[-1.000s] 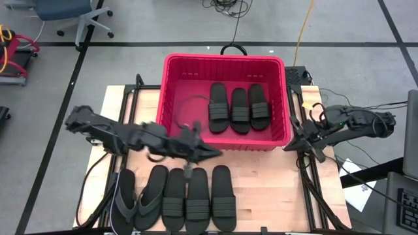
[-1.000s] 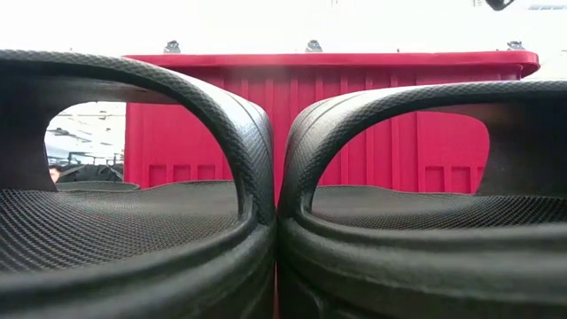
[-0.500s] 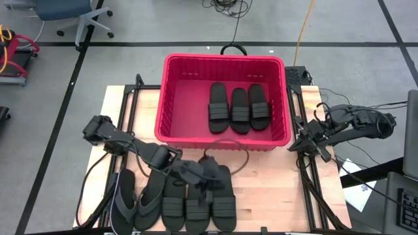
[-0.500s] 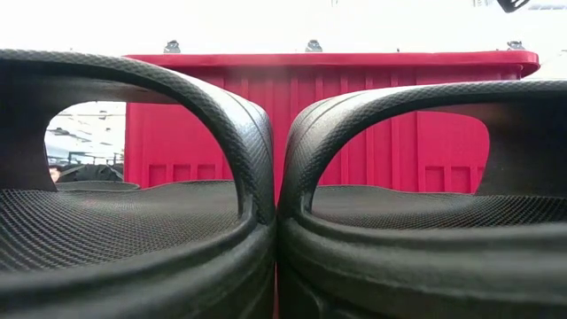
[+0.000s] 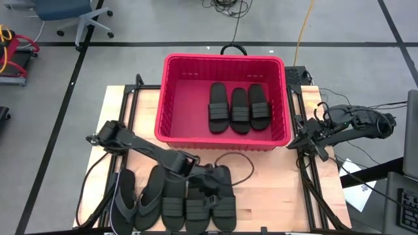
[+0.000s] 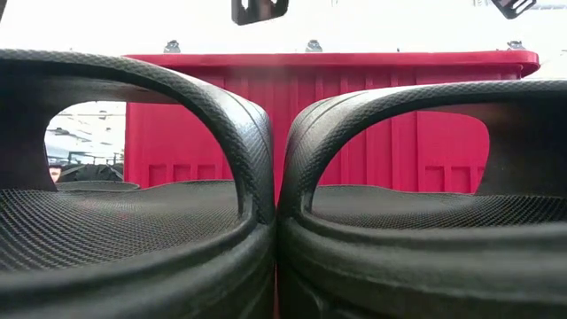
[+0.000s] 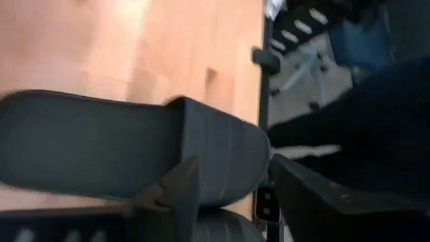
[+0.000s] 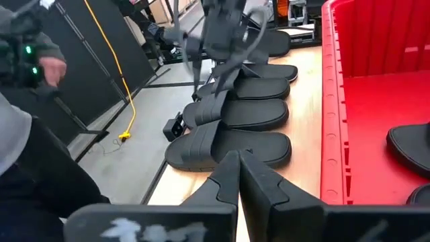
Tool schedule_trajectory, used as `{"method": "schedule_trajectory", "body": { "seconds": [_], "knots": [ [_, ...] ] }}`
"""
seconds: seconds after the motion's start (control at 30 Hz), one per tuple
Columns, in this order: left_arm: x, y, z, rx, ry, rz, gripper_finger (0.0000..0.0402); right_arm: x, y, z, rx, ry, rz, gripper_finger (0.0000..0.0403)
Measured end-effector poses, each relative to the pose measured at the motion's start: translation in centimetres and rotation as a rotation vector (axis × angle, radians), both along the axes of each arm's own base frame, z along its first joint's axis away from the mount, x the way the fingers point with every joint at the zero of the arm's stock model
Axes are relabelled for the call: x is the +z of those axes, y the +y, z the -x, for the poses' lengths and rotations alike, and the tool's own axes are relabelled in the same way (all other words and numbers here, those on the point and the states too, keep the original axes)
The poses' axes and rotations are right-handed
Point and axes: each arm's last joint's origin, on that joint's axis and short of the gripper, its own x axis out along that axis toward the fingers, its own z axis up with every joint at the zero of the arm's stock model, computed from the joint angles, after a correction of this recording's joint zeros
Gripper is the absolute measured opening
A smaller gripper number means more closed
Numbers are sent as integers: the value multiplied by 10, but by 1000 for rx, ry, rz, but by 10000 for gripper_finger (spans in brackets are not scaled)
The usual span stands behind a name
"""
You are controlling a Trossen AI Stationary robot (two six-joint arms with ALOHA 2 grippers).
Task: Pick and place slides into bin
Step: Put the black slide into the red bin
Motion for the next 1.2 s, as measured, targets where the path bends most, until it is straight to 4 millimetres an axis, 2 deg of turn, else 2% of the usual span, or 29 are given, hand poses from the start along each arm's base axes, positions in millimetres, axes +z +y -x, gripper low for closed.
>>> {"method": "schedule_trajectory", "body": {
  "seconds": [0.1, 0.27, 0.5, 1.03, 1.13, 1.2],
  "knots": [
    [-17, -2, -7, -62, 32, 11, 227, 0, 0, 0, -12, 14, -29, 0],
    [-38, 11, -21, -72, 67, 13, 285, 0, 0, 0, -28, 31, -67, 0],
    [-63, 23, -37, -147, 98, 98, 316, 0, 0, 0, -35, 40, -85, 0],
    [-107, 12, -48, -216, 161, 180, 269, -3, 0, 1, -35, 75, -75, 0],
    [-103, 8, -49, -266, 100, 170, 234, -4, 0, 2, -35, 83, -74, 0],
    [-102, 6, -49, -288, 65, 150, 192, -4, 0, 2, -35, 83, -74, 0]
  ]
}}
